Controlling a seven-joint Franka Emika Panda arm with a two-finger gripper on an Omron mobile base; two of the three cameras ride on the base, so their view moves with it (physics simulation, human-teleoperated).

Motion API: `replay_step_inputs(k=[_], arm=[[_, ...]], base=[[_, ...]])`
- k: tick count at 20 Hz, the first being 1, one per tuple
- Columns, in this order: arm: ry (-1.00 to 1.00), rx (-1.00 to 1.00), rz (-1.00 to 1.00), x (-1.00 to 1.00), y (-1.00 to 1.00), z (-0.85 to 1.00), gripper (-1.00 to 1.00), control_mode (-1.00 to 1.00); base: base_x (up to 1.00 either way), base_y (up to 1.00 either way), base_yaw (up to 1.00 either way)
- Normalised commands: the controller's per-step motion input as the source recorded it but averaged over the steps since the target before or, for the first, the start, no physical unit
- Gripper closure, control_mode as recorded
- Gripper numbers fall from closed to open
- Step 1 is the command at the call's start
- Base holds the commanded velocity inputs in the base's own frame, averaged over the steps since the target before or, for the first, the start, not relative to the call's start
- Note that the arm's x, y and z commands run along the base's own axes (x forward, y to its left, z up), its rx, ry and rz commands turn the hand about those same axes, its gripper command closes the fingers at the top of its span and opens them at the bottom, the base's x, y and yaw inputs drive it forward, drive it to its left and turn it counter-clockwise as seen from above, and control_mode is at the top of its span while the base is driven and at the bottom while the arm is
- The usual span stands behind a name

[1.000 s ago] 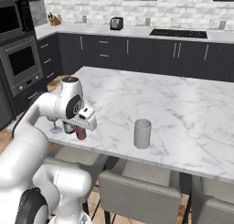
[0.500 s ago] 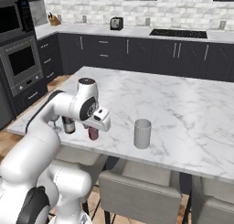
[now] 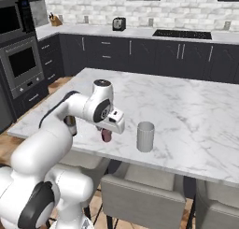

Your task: There is a wine glass and glass cup on the dining counter. Place the wine bottle next to the wine glass and the juice bottle next to the glass cup.

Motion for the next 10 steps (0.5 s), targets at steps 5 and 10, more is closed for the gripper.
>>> replay_step_inputs(k=[5,10], arm=[[0.00,-0.01,0.00,0.18,-0.33,-0.08,1.00,-1.00],[-0.02,-0.01,0.00,0.16,-0.10,-0.23,1.00,-1.00]], base=[[0.00,0.00,0.00],[0.00,0.00,0.00]])
